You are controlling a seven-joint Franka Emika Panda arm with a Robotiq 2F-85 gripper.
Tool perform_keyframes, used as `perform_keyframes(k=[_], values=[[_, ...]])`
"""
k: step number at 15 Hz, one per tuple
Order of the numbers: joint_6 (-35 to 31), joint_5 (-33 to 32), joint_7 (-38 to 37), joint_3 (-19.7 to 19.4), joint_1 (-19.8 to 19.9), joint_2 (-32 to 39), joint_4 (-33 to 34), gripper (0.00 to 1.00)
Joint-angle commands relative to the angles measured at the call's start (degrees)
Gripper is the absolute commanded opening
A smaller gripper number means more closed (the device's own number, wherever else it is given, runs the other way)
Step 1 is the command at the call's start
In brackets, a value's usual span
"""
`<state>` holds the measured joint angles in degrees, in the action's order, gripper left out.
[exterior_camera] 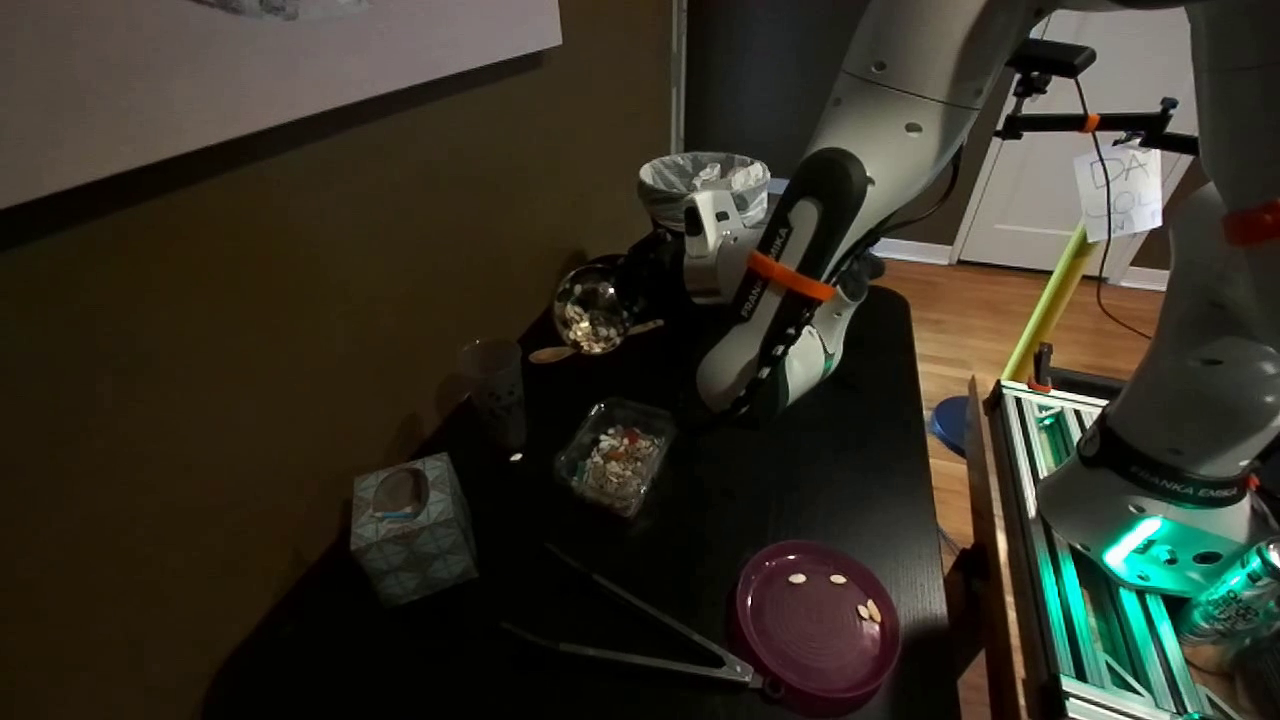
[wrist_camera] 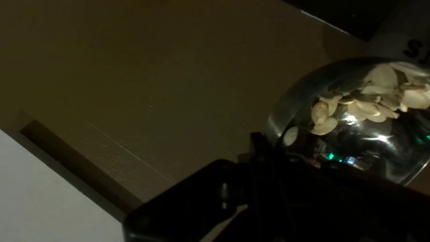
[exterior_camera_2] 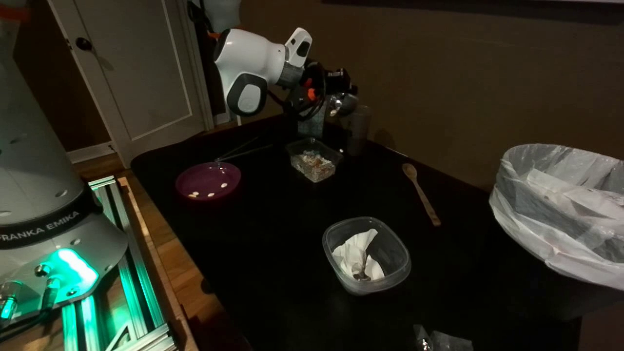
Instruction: Transfer the contents from the silver bowl into the left transparent bowl
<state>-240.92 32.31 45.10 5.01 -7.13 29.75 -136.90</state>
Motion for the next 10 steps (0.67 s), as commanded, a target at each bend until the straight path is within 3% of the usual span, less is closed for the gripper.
perform_keyframes(k=[1,10], values=[[0.75,-0.47,-1.92,-3.71,-3.31,-0.20,-0.30,0.04],[-3.27,-2.16,-1.95,-6.44,-7.70,3.84,-1.43,0.01]])
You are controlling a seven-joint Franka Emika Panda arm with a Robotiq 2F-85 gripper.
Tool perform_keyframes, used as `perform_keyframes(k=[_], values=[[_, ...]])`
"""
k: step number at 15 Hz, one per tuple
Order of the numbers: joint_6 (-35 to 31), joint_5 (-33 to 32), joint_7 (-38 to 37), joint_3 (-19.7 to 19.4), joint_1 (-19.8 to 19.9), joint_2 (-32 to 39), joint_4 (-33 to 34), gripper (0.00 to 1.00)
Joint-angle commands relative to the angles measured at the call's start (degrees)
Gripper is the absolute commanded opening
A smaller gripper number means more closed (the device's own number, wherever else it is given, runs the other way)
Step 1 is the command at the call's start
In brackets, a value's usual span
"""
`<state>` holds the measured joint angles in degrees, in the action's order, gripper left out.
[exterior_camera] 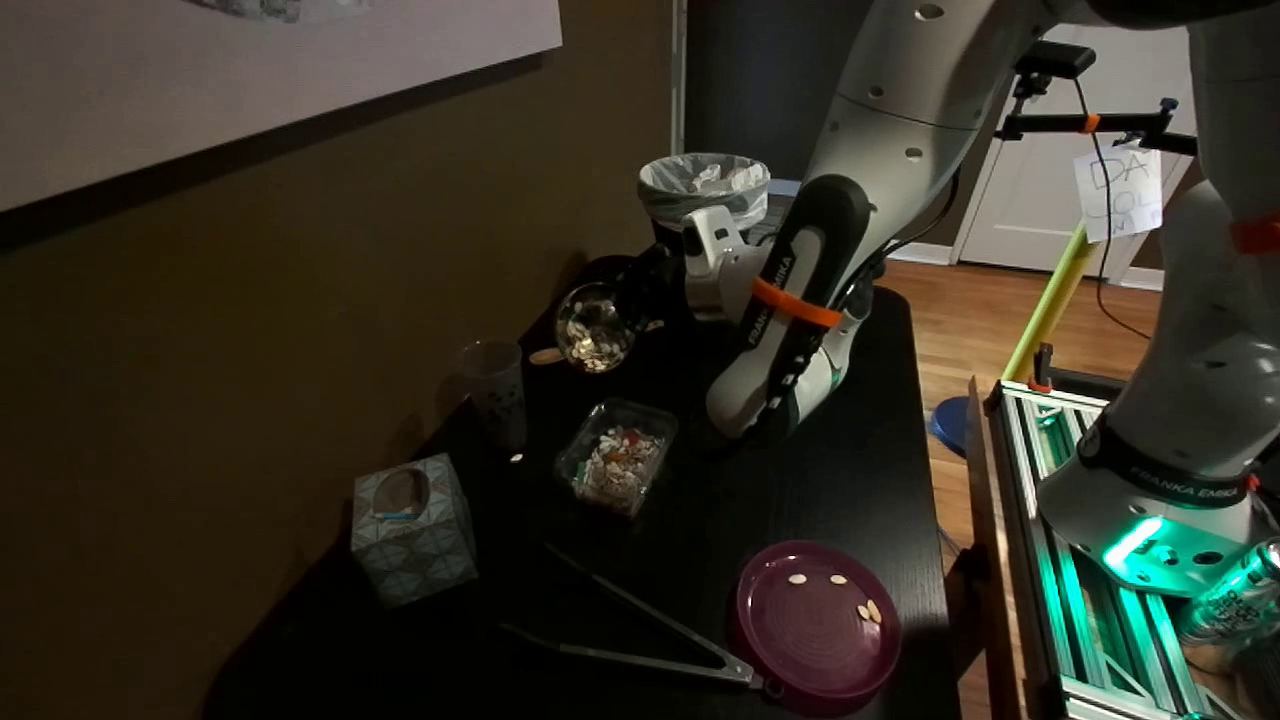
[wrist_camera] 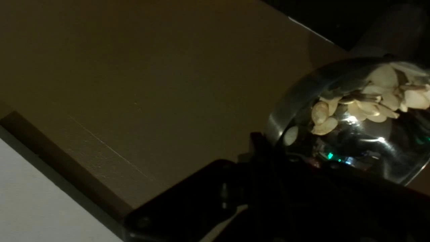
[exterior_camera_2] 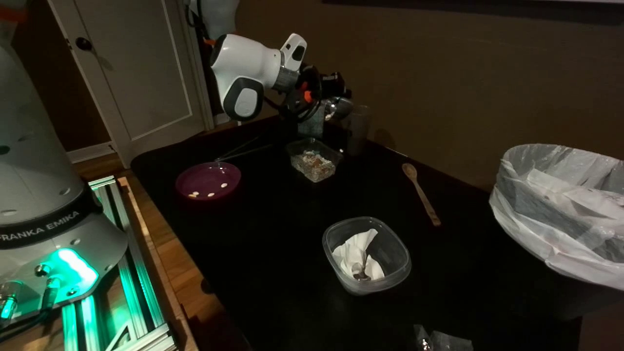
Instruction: Transfer the contents from the silver bowl into the left transparent bowl
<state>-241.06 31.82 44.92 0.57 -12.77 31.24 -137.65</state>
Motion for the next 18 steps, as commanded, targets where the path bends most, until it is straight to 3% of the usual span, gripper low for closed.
perform_keyframes(k=[1,2,4,6,10,18], values=[[-3.58,-1.39,-1.27,-2.42,-2.55,3.13,-0.14,0.01],[-0.59,-0.54,-1.40,-7.29,-7.06,2.95,2.06,0.01],[-2.52,-1.05,-1.85,-10.61,-9.74,5.22,3.34,0.01],[-2.47,-1.90,-3.26,-16.77,-15.05,7.09,5.29,0.01],[-2.45,-5.18,-7.67,-25.55,-22.98,10.01,5.19,0.01],[-2.43,-14.88,-16.47,-35.12,-29.65,12.31,-0.86,0.01]])
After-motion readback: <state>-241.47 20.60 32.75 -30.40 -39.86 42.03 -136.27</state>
